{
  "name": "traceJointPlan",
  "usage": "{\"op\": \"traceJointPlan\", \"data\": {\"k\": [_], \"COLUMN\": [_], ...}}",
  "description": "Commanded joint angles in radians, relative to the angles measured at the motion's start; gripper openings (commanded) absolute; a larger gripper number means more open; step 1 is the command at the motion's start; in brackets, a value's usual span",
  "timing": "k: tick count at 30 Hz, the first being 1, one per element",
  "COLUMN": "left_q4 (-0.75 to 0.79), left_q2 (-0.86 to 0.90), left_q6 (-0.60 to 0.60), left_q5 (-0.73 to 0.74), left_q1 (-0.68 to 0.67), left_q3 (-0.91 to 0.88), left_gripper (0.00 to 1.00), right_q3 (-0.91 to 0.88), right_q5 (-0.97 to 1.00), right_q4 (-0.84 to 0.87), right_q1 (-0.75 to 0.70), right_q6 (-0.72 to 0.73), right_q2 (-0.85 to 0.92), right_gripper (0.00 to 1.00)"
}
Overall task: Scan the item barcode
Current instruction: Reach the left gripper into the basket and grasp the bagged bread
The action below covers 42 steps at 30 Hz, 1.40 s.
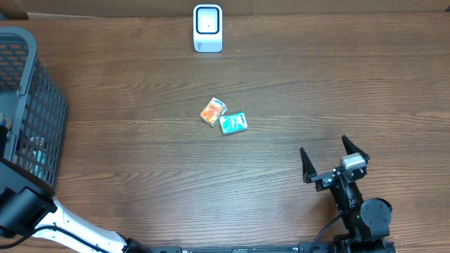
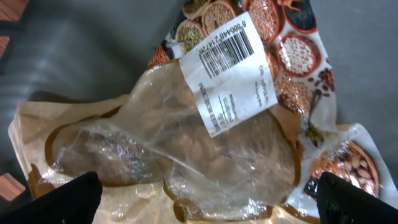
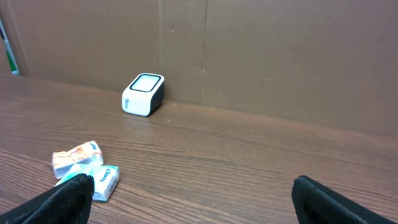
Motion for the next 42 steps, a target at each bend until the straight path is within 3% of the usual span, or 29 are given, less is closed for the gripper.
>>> {"op": "traceJointPlan", "data": {"k": [1,11,15,16,17,21,42], "left_q4": [0.031,0.209,0.225,0.225,0.224,0.220,-0.032], "left_q2": [0.010,0.010,0.010,0.010,0.010,0.010,-0.120], "left_q6": [0.032,0.034,0.034,0.034,0.034,0.034,-0.048], "left_q5": [-0.015,-0.015,-0.015,-0.015,-0.015,-0.016,-0.015], "left_q1": [-0.001,-0.001,-0.001,-0.001,-0.001,-0.001,-0.003], "left_q3": [-0.050,-0.249,-0.259,-0.257,-0.257,-0.257,-0.005], "left_gripper": [1.00,0.97,0.61,0.39,0.30,0.05,0.04], "right_q3": [-0.011,-0.011,-0.011,-0.011,-0.011,-0.011,-0.011], "right_q5": [0.009,0.009,0.009,0.009,0.009,0.009,0.009], "right_q4": [0.003,0.003,0.003,0.003,0.003,0.003,0.003], "right_q1": [0.005,0.005,0.005,0.005,0.005,0.005,0.005], "right_q6": [-0.002,-0.002,-0.002,-0.002,-0.002,-0.002,-0.002], "right_q2": [-0.008,-0.008,-0.008,-0.008,-0.008,-0.008,-0.008], "right_gripper": [1.00,1.00,1.00,1.00,1.00,1.00,1.00]}}
